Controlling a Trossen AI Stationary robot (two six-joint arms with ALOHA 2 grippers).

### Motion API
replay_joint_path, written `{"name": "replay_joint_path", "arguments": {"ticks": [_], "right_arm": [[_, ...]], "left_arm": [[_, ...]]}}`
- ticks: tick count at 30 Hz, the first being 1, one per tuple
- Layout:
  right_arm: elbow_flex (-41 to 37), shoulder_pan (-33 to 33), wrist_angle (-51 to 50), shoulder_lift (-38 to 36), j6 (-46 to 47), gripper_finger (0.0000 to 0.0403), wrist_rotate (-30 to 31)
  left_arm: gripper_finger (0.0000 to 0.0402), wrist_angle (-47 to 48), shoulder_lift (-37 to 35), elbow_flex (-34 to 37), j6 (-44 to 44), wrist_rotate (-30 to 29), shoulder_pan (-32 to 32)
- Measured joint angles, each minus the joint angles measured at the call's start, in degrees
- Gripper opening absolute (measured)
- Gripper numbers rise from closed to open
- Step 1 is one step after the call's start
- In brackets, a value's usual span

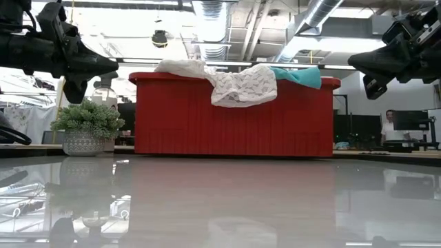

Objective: Fold Laundry from Bin
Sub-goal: Fold the black shorts

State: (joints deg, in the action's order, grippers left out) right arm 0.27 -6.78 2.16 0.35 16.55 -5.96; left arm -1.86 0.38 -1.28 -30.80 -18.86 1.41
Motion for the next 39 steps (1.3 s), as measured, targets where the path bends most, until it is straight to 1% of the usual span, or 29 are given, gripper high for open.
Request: {"name": "replay_joint_path", "arguments": {"ticks": [4, 8, 11, 13, 15, 20, 24, 28, 31, 34, 39], "right_arm": [[0.00, 0.01, 1.07, 0.00, 1.16, 0.0049, -0.24], [-0.02, 0.01, 3.43, -0.01, 8.63, 0.0049, -0.16], [-0.01, -0.12, 5.31, -0.04, 9.56, 0.0049, 2.30], [-0.02, -0.07, 7.07, -0.04, 13.02, 0.0049, 2.45], [-0.02, 0.21, 8.57, -0.08, 16.85, 0.0049, 2.50], [-0.02, 0.38, 9.19, -0.06, 22.31, 0.0049, 2.80], [0.28, -0.16, 14.24, -0.06, 21.58, 0.0049, 4.10], [3.01, -0.12, 17.98, 0.01, 19.63, 0.0049, 6.48], [6.32, -0.12, 18.86, -0.04, 17.93, 0.0051, 9.58], [9.54, -0.12, 18.42, 1.02, 16.09, 0.0059, 10.95], [15.77, -0.12, 18.62, 4.70, 11.32, 0.0091, 11.85]], "left_arm": [[0.0000, -0.18, 0.00, 0.00, -3.57, -2.19, 0.00], [0.0000, -0.48, 0.00, 0.00, -7.09, -2.85, 0.00], [0.0000, -1.78, 0.00, 0.04, -8.55, -2.88, 0.00], [0.0000, -2.83, -0.01, 0.04, -9.32, -2.88, 0.00], [0.0000, -4.19, 0.00, 0.04, -10.65, -2.80, 0.00], [0.0000, -10.73, 0.00, 0.04, -11.90, -2.79, 0.00], [0.0000, -18.22, -0.02, 0.04, -12.93, -3.92, 0.00], [0.0009, -25.50, -0.02, 0.00, -10.82, -2.42, 0.09], [0.0028, -26.10, 0.00, -1.44, -10.24, -2.92, 0.07], [0.0054, -26.28, 0.30, -3.96, -7.70, -2.96, 0.07], [0.0098, -27.20, 3.23, -10.30, 0.66, -0.84, 0.04]]}}
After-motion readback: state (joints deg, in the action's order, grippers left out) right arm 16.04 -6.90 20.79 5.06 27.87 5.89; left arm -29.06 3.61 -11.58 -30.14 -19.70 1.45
